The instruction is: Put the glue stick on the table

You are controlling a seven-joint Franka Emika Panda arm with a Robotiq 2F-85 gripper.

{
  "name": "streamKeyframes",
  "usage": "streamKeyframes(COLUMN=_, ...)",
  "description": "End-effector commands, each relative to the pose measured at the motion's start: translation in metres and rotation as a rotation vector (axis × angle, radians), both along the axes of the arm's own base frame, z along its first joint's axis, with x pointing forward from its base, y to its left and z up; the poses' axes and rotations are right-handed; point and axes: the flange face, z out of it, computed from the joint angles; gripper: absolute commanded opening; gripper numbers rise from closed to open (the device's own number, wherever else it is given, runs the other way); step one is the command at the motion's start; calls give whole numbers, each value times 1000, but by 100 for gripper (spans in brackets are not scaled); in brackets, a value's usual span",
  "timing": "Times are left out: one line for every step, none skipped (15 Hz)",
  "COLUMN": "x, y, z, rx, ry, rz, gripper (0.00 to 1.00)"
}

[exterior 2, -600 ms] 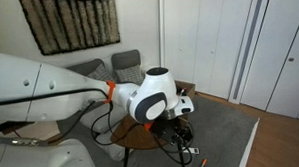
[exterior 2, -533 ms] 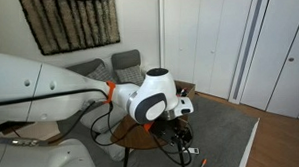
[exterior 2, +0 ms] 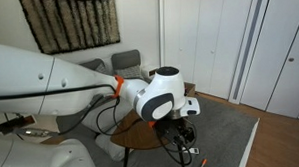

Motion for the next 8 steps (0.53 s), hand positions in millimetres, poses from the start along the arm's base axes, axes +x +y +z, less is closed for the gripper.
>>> streamKeyframes(x=30, y=-18, z=12, rx=114, ry=-50, rz=-71, gripper=100)
streamKeyframes(x=39, y=-22, z=18, rx=139, ry=-69, rz=-76, gripper=100)
streamKeyframes(x=46, y=-14, z=27, rx=158, ry=-90, rz=-73, gripper=100)
streamKeyframes(x=56, y=-12, z=34, rx=174, ry=-99, rz=-67, gripper=100)
streamKeyframes(x=67, y=-6, z=42, rx=192, ry=-112, rz=-61, gripper=100)
streamKeyframes(x=77, y=1, z=53, rx=213, ry=-129, rz=-50, gripper=100)
streamKeyframes(x=84, y=8, z=64, rx=235, ry=-147, rz=-35, gripper=100)
streamKeyframes(x=67, y=1, z=47, rx=188, ry=-133, rz=-56, gripper=100)
